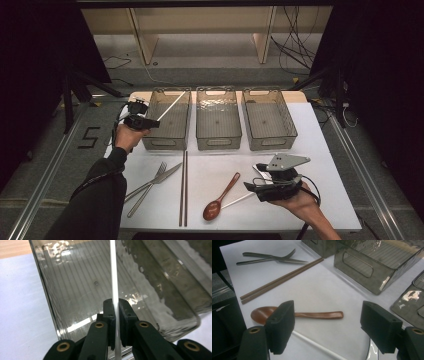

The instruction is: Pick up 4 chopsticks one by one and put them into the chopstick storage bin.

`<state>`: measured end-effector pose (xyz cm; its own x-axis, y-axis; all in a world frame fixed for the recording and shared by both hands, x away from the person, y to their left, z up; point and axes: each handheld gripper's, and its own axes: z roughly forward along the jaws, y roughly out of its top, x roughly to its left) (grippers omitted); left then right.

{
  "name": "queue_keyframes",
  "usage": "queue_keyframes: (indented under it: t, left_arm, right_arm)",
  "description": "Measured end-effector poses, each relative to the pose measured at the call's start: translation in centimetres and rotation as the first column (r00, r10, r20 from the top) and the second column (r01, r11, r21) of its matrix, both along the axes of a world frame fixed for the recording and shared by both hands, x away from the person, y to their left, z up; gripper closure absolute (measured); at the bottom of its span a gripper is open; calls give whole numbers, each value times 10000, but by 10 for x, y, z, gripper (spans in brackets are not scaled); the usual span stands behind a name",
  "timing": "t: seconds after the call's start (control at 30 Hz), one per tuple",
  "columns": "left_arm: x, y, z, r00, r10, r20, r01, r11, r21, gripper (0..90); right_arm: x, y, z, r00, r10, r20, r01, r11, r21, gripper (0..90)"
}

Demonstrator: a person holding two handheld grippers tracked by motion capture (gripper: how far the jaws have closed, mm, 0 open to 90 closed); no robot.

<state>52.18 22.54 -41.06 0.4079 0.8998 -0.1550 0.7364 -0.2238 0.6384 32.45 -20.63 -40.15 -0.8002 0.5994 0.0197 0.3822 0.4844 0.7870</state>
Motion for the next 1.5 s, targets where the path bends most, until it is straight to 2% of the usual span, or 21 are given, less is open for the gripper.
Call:
queue_keyframes:
  t: [0.1, 0.13, 0.2, 0.27, 0.3, 0.37, 0.47, 0.53, 0.67, 0.97, 1.13, 1.23, 1.37, 1.5]
  left_arm:
    - [1, 0, -2, 9999, 130, 56, -130, 9999, 56, 835]
    - [1, 0, -2, 9998, 201, 96, -201, 9998, 2, 808]
    - [1, -1, 0, 9993, 342, 146, -343, 9994, 82, 663]
    - [0, -2, 3, 9991, 337, 275, -343, 9992, 213, 596]
    - [-2, -2, 5, 9987, 359, 369, -365, 9992, 138, 569]
    - [-6, -2, 9, 9987, 258, 443, -259, 9997, 19, 513]
    - [-13, -5, 15, 9997, -109, 236, 115, 9996, -249, 409]
    - [-21, -6, 22, 9989, -326, 341, 345, 9979, -548, 374]
    - [-38, -11, 31, 9946, -833, 621, 880, 9931, -777, 290]
    - [-79, -18, 40, 9813, -1573, 1110, 1716, 9761, -1336, 212]
    - [-96, -22, 39, 9758, -1807, 1232, 1964, 9718, -1307, 199]
    - [-105, -23, 37, 9757, -1764, 1298, 1944, 9705, -1426, 193]
    - [-119, -25, 31, 9689, -2086, 1330, 2248, 9668, -1211, 183]
    - [-133, -26, 25, 9686, -2122, 1293, 2277, 9664, -1196, 183]
  right_arm:
    - [0, 1, 0, 10000, 39, -15, -39, 10000, -33, 286]
    - [0, 1, 0, 10000, 62, -19, -62, 10000, -26, 286]
    - [-1, 1, 0, 10000, 78, -19, -78, 10000, -26, 287]
    - [0, 1, 0, 10000, 74, -21, -75, 10000, -32, 287]
    - [0, 1, 0, 10000, 73, -29, -73, 10000, -32, 287]
    - [-1, 1, 0, 10000, 67, -27, -67, 10000, -28, 286]
    - [-1, 1, 0, 10000, 93, -28, -93, 10000, -15, 287]
    - [-1, 2, 0, 9999, 126, -22, -126, 9999, -57, 286]
    - [-1, 2, 0, 9998, 181, 0, -181, 9998, -111, 286]
    - [0, 3, -1, 9997, 223, 40, -222, 9988, -431, 286]
    - [1, 4, -2, 9994, 330, 46, -326, 9972, -674, 286]
    - [3, 5, -3, 9991, 431, 59, -423, 9942, -984, 287]
    - [6, 4, -3, 9985, 547, 75, -528, 9850, -1645, 287]
    - [15, 3, -3, 9963, 862, -20, -840, 9651, -2479, 291]
